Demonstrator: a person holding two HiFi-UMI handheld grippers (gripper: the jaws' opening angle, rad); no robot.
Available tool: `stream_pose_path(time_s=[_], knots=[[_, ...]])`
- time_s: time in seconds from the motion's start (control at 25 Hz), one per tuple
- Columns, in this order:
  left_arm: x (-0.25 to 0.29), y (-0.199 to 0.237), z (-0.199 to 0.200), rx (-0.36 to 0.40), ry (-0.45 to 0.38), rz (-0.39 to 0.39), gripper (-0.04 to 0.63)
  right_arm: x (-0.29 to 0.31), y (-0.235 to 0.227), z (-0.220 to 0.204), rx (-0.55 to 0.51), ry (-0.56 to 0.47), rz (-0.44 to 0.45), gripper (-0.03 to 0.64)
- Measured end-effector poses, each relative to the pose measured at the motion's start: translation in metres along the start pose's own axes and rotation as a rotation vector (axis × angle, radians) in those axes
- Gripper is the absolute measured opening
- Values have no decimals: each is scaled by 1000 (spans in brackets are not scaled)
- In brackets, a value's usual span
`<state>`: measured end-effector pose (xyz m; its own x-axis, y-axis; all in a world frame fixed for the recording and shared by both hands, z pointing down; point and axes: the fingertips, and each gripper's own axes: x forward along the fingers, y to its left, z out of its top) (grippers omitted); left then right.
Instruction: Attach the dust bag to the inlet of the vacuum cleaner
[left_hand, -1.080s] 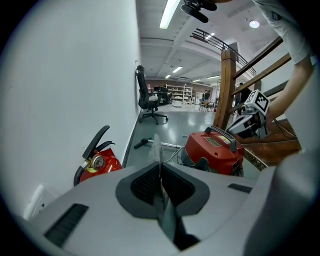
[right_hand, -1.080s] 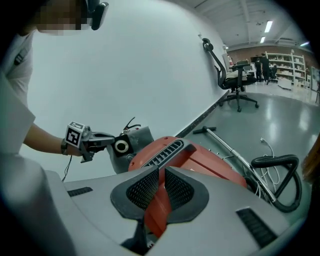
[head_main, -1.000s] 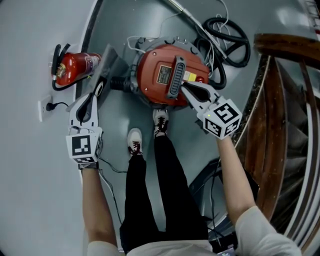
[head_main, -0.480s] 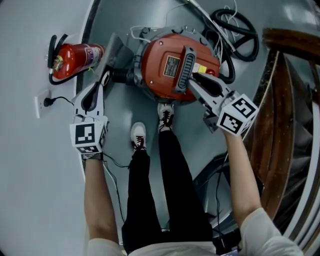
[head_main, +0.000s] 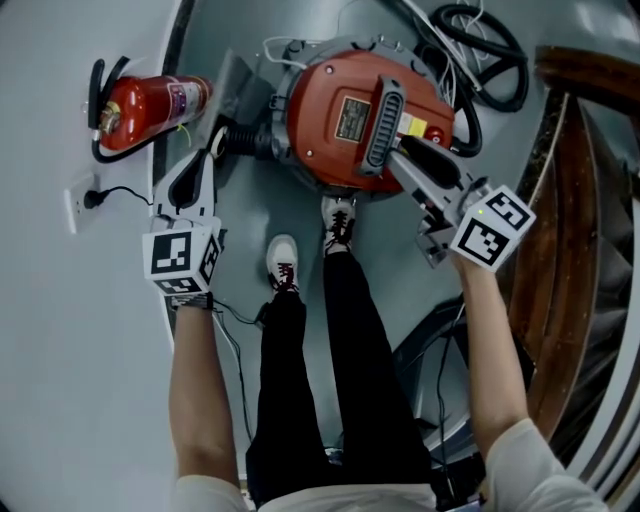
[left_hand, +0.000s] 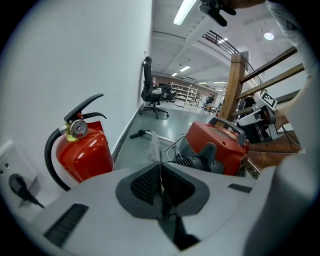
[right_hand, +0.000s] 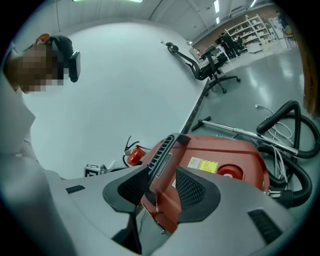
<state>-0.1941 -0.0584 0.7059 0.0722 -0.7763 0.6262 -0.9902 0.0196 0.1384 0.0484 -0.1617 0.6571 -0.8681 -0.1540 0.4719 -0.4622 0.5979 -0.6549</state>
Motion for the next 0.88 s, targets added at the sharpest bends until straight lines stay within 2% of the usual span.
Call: stream_pose_path(time_s=[0.16,0.4,0.64,0.88], knots=[[0,1,4,-43,-27,-9,17,8,14,-15,40,25,59,167],[4,-6,8,-64,-36,-49,17,20,20,-11,57,1,62,167],[7,-13,10,-20,-21,-82,17,29,21,-13,45,53,33,166],[9,-17,10,-25,-11,-122,18,30,20,-12,76,57,38,166]])
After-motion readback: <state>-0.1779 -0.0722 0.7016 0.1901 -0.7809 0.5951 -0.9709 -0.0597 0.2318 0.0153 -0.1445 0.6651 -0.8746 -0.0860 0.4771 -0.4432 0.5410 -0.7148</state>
